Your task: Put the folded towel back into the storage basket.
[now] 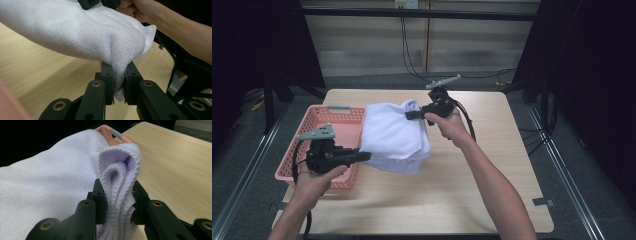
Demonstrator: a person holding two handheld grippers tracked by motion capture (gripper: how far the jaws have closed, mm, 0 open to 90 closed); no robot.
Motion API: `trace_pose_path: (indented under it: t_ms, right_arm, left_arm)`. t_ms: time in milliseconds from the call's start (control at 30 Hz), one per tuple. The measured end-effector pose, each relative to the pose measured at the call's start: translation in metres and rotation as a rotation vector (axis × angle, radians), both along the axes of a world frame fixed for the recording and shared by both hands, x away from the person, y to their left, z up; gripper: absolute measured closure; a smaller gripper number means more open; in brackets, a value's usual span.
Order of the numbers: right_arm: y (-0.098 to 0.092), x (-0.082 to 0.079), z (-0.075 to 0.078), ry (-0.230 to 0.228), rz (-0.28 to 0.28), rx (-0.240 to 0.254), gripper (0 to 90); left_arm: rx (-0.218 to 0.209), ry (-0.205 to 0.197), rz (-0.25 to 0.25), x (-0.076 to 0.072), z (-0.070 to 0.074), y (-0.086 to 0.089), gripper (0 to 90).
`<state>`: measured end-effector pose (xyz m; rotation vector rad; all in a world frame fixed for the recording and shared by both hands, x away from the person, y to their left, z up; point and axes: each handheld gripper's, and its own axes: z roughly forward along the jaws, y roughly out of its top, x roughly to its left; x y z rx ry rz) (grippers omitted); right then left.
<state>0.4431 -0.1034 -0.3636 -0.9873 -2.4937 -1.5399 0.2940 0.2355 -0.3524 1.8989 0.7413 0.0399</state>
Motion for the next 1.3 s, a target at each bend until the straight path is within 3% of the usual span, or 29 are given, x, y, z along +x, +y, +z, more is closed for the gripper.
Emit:
trace_pose_path:
  t_ms: [233, 267, 300, 333, 367, 400, 500, 600, 667, 733, 900, 1067, 1167, 1233, 1267, 1300]
  right_arm:
    - [0.062, 0.024, 0.014, 0.016, 0.05, 0.007, 70.8]
    - [0.069, 0.026, 0.016, 0.019, 0.051, 0.004, 70.8]
    - [0.088, 0.032, 0.019, 0.022, 0.064, -0.001, 70.9]
    - [0.088, 0.032, 0.019, 0.022, 0.064, -0.001, 70.9]
    - [0.1, 0.036, 0.021, 0.027, 0.07, -0.003, 70.9]
    - [0.118, 0.041, 0.022, 0.036, 0.071, -0.001, 70.9]
    - [0.133, 0.044, 0.021, 0.043, 0.074, -0.015, 71.0]
    - [0.166, 0.049, 0.014, 0.064, 0.079, -0.035, 71.0]
    - [0.172, 0.05, 0.012, 0.065, 0.074, -0.037, 71.1]
    - [0.187, 0.051, 0.0, 0.077, 0.06, -0.045, 71.1]
    - [0.206, 0.052, -0.022, 0.092, 0.035, -0.053, 71.0]
    - [0.226, 0.052, -0.049, 0.1, -0.002, -0.073, 70.9]
    - [0.232, 0.053, -0.064, 0.115, -0.007, -0.098, 70.2]
    - [0.234, 0.054, -0.075, 0.104, -0.016, -0.134, 66.1]
    - [0.233, 0.055, -0.082, 0.118, -0.019, -0.141, 53.7]
    - [0.233, 0.055, -0.082, 0.118, -0.019, -0.141, 53.7]
  left_arm:
    - [-0.033, 0.006, 0.102, 0.002, 0.005, 0.056, 81.3]
    - [-0.036, 0.0, 0.128, 0.002, 0.008, 0.067, 81.4]
    - [-0.045, -0.007, 0.162, 0.002, 0.011, 0.084, 81.4]
    - [-0.045, -0.007, 0.162, 0.002, 0.011, 0.084, 81.5]
    - [-0.047, -0.003, 0.169, 0.002, 0.011, 0.09, 81.5]
    - [-0.041, 0.003, 0.209, 0.002, 0.012, 0.107, 81.5]
    - [-0.044, 0.013, 0.234, 0.003, 0.011, 0.121, 81.6]
    - [-0.047, 0.027, 0.276, 0.004, 0.008, 0.142, 81.6]
    - [-0.05, 0.049, 0.297, 0.006, 0.002, 0.154, 81.6]
    - [-0.028, 0.065, 0.323, 0.006, -0.005, 0.162, 81.6]
    - [-0.001, 0.128, 0.373, 0.009, -0.029, 0.179, 81.5]
    - [0.084, 0.171, 0.429, 0.011, -0.052, 0.184, 80.4]
    - [0.126, 0.182, 0.436, 0.011, -0.061, 0.181, 77.3]
    - [0.155, 0.191, 0.452, 0.011, -0.064, 0.178, 68.4]
    - [0.176, 0.185, 0.471, 0.009, -0.065, 0.176, 57.6]
    - [0.176, 0.185, 0.471, 0.009, -0.065, 0.176, 49.1]
